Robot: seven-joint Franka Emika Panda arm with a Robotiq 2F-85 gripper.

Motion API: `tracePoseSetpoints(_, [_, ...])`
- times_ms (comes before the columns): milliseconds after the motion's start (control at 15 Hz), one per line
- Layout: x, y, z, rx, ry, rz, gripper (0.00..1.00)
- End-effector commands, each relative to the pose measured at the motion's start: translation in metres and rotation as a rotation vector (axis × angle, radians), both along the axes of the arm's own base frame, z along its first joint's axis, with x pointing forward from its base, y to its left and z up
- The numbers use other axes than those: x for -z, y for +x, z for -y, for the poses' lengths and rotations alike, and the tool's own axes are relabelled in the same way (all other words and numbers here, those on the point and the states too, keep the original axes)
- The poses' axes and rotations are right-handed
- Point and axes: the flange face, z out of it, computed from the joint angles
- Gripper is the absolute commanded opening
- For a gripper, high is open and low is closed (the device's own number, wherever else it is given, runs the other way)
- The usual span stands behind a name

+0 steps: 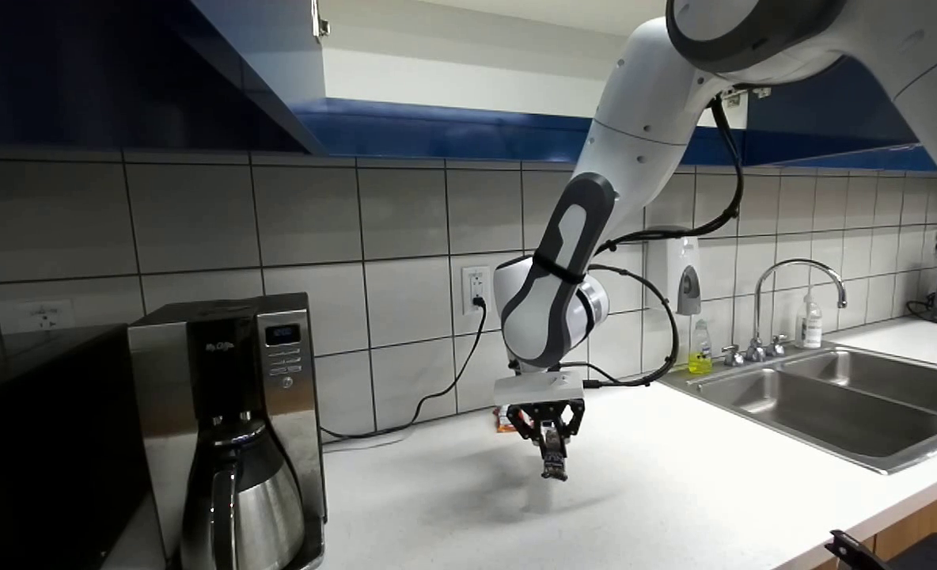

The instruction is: Pick up the granola bar and place it on the shelf above

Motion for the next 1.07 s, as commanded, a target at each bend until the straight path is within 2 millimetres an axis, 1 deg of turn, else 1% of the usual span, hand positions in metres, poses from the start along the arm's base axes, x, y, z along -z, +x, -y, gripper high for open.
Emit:
tracePoseSetpoints(0, [-0.018, -0.017, -0.005, -0.163, 0.01, -0.027, 0.09])
tracePoseSetpoints(267, [-0.03, -0.034, -0.014, -0.368, 0.037, -0.061, 0.09])
tracePoseSetpoints(400, [-0.036, -0.042, -0.017, -0.444, 0.049, -0.078, 0.09])
tracePoseSetpoints(733, [-0.055, -0.064, -0.02, -0.54, 0.056, -0.103, 0.09])
tracePoseSetpoints(1000, [-0.074, -0.089, -0.025, -0.573, 0.054, -0.112, 0.09])
